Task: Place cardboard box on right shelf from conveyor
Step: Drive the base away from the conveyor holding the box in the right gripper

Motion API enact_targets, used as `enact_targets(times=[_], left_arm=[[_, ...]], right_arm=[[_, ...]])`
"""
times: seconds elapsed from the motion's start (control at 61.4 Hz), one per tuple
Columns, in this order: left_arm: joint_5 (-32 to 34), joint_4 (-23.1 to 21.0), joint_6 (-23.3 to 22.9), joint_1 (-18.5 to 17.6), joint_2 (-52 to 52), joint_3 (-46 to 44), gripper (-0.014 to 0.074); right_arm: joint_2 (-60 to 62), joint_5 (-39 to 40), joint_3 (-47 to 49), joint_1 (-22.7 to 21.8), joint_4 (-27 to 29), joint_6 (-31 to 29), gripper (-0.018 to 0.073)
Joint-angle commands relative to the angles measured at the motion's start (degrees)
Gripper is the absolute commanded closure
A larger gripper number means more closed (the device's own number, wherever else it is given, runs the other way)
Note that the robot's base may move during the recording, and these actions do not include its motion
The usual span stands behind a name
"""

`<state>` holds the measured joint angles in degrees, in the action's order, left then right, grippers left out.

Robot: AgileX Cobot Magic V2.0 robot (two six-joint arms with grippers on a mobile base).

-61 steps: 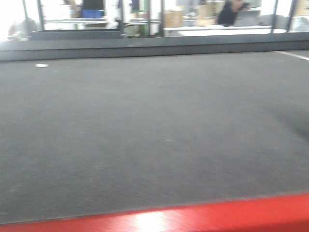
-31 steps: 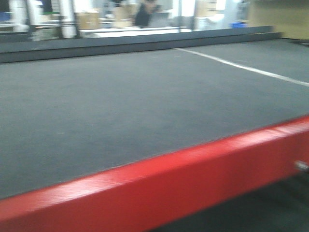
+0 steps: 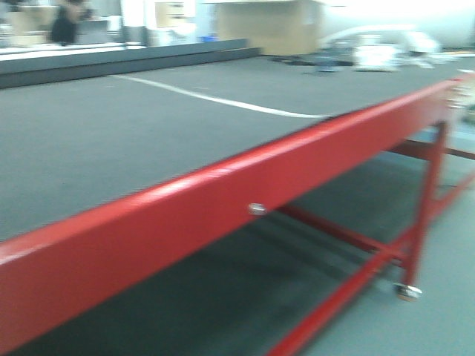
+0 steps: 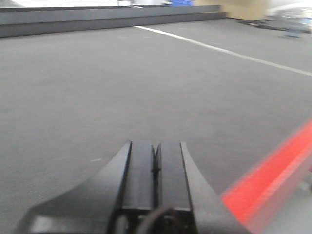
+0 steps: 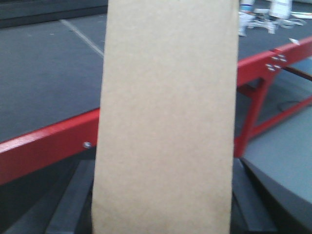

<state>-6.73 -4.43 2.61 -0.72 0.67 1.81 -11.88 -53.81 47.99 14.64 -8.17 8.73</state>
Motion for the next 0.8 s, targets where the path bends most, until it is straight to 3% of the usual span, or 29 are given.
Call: enact_targets(times=[0.0, 0.782], left_arm=[[5.0, -0.3, 0.0, 0.1, 0.9, 0.5, 0.0713], [5.0, -0.3, 0.0, 0.1, 0.9, 0.5, 0.0713]], right_arm=[[-0.9, 5.7, 1.4, -0.3, -0.9, -0.6, 0.0319], [-0.9, 5.7, 1.4, -0.3, -0.9, -0.6, 0.0319]])
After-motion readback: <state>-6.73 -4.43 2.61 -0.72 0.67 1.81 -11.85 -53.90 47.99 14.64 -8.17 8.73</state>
